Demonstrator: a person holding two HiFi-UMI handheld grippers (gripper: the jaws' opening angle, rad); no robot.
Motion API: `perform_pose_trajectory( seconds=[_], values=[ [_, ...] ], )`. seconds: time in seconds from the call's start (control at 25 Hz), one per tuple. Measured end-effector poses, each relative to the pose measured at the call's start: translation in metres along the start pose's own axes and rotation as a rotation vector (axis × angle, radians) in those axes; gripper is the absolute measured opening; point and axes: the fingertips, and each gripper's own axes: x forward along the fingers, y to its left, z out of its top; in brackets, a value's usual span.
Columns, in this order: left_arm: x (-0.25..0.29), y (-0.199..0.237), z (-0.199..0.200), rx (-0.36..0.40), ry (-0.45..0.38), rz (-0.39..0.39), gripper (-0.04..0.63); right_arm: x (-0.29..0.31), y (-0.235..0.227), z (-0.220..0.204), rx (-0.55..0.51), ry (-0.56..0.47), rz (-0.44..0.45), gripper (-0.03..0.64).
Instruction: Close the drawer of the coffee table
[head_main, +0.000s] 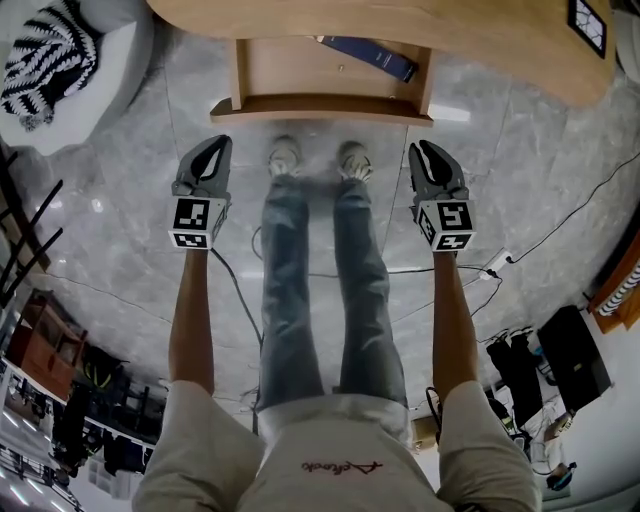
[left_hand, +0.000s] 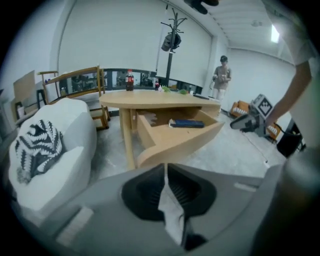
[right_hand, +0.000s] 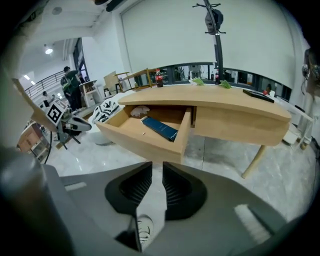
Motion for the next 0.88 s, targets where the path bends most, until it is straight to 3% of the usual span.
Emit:
perform_pose_trajectory(
  seconds=[0.24, 0.36, 0.52, 0.88],
  values=[
    [0.009, 0.022, -0.004, 0.107, 0.064, 0.014, 0.098, 0.017, -0.008, -0.001, -0.128, 0.069, 0.01, 0.136],
    [0.012, 0.024, -0.003, 0.171, 0.076, 0.009, 0.106, 0.024, -0.013, -0.001, -0.194, 0.093, 0.006, 0.163],
    [0.013, 0.033, -0.012, 0.137, 0.092, 0.036, 0.169, 0.029, -0.015, -0.008, -0.207, 0.128, 0.01, 0.181],
    [0.036, 0.036, -0.001, 0.112, 0.085, 0.036, 0.178, 0.045, -0.029, -0.003, -0.181, 0.132, -0.029, 0.155]
  ],
)
